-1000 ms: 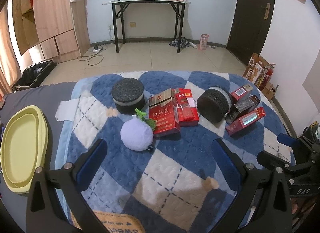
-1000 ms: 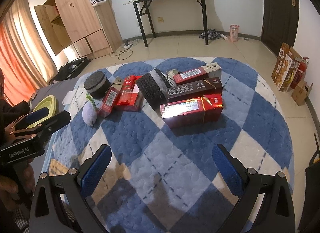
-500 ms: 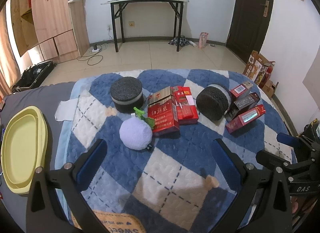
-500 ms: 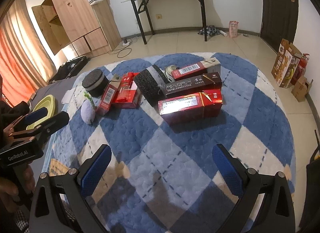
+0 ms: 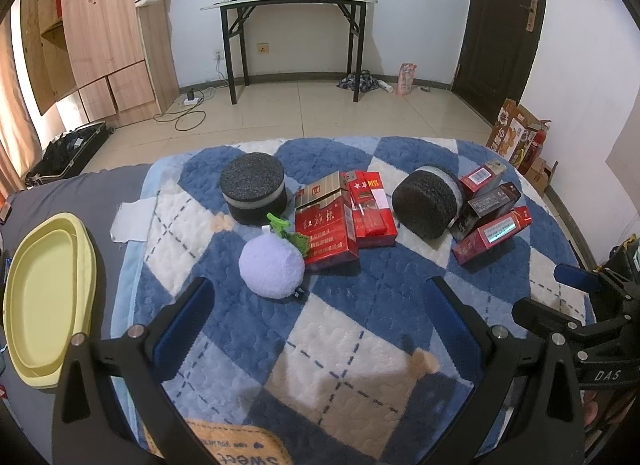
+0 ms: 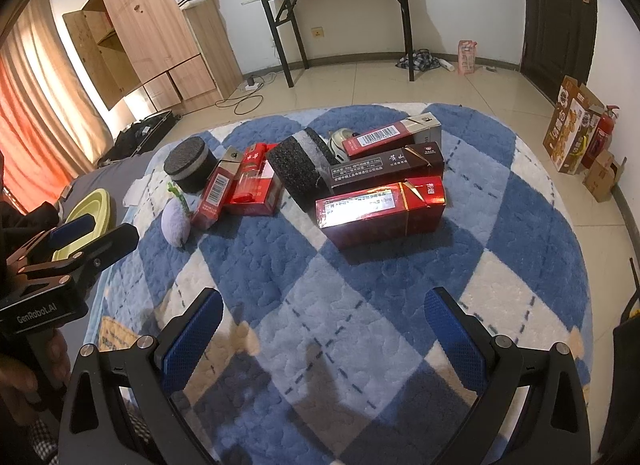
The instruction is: Organize rigid objects
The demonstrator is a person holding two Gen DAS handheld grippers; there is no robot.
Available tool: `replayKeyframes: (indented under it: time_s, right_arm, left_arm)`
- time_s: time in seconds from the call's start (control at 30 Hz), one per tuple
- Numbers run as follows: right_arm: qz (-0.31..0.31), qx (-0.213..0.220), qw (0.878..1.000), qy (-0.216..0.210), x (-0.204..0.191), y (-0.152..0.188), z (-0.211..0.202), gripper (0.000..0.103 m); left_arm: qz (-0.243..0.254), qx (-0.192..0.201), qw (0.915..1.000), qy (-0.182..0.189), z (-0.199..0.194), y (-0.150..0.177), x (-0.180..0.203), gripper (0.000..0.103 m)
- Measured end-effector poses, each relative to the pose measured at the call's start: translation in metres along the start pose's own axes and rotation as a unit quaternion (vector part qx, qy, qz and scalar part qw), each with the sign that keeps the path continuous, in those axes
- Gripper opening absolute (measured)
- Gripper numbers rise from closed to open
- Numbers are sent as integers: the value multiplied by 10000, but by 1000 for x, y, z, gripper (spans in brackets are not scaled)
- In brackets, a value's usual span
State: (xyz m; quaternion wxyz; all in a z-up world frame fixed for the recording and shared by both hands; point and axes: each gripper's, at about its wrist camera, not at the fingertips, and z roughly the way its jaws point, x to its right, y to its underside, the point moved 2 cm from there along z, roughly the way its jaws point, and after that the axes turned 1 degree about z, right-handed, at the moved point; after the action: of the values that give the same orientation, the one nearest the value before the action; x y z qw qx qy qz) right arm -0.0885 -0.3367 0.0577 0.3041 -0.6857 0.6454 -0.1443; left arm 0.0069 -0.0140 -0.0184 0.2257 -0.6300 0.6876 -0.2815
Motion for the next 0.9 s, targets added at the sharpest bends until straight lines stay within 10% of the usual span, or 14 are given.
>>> replayKeyframes:
  time_s: [0.9]
  right_arm:
    - [2,-13,10000,-3,0,1,2,103]
  left_arm:
    - [32,-21,10000,-40,2,3,-4,103]
